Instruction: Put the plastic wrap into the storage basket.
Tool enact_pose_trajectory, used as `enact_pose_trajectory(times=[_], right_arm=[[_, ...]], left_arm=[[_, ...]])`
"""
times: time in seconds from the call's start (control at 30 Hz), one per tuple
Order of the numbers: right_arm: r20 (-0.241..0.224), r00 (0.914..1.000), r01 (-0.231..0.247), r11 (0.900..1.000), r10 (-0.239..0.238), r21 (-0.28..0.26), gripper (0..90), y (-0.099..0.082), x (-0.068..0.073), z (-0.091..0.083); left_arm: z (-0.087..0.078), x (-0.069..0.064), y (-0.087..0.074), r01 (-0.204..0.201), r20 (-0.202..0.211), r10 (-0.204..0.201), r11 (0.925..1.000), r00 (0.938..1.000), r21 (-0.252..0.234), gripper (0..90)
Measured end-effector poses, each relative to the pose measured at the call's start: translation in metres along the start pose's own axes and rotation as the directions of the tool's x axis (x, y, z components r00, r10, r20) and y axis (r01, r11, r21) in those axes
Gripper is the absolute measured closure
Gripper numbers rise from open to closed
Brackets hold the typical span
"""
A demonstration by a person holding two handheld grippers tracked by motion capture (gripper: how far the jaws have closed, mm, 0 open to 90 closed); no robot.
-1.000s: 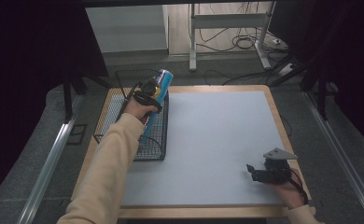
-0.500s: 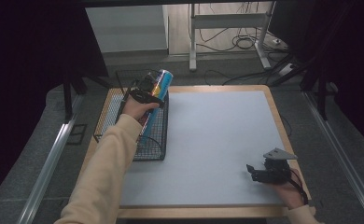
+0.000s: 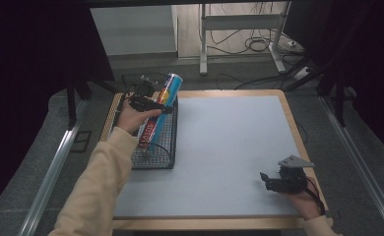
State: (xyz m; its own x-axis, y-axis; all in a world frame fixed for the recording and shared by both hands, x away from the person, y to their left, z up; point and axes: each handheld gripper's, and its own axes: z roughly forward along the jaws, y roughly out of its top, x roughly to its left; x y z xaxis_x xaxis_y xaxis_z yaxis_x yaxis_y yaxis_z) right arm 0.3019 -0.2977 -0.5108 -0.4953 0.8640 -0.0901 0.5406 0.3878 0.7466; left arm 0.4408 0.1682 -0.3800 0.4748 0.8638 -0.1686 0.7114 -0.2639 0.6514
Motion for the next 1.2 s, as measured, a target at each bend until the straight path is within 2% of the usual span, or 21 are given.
enact_pose_trajectory(times=[0.13,0.4,0.63,0.83,1.2], right_arm=[[0.000,1.0000,0.002,1.0000,-0.002,-0.001,13.9,0.001,0.000,0.000],[0.005,1.0000,0.002,1.0000,-0.002,-0.002,13.9,0.001,0.000,-0.001],[0.006,1.0000,0.001,1.0000,-0.001,-0.003,13.9,0.001,0.000,-0.002],[0.007,1.0000,0.004,1.0000,-0.004,-0.001,13.9,0.001,0.001,-0.002],[0.007,1.0000,0.003,0.9999,-0.003,-0.010,13.9,0.003,0.001,-0.002]], left_arm=[[-0.011,-0.005,-0.009,-0.015,0.022,0.015,0.9994,0.9996,-0.032,12.9],[-0.029,-0.021,-0.028,-0.045,0.068,0.049,0.9970,0.9965,-0.063,13.5],[-0.043,-0.027,-0.048,-0.034,0.106,0.049,0.9903,0.9932,-0.135,14.6],[-0.049,-0.029,-0.058,-0.045,0.127,0.063,0.9892,0.9899,-0.139,14.5],[-0.051,-0.027,-0.065,-0.051,0.117,0.068,0.9888,0.9909,-0.140,14.5]])
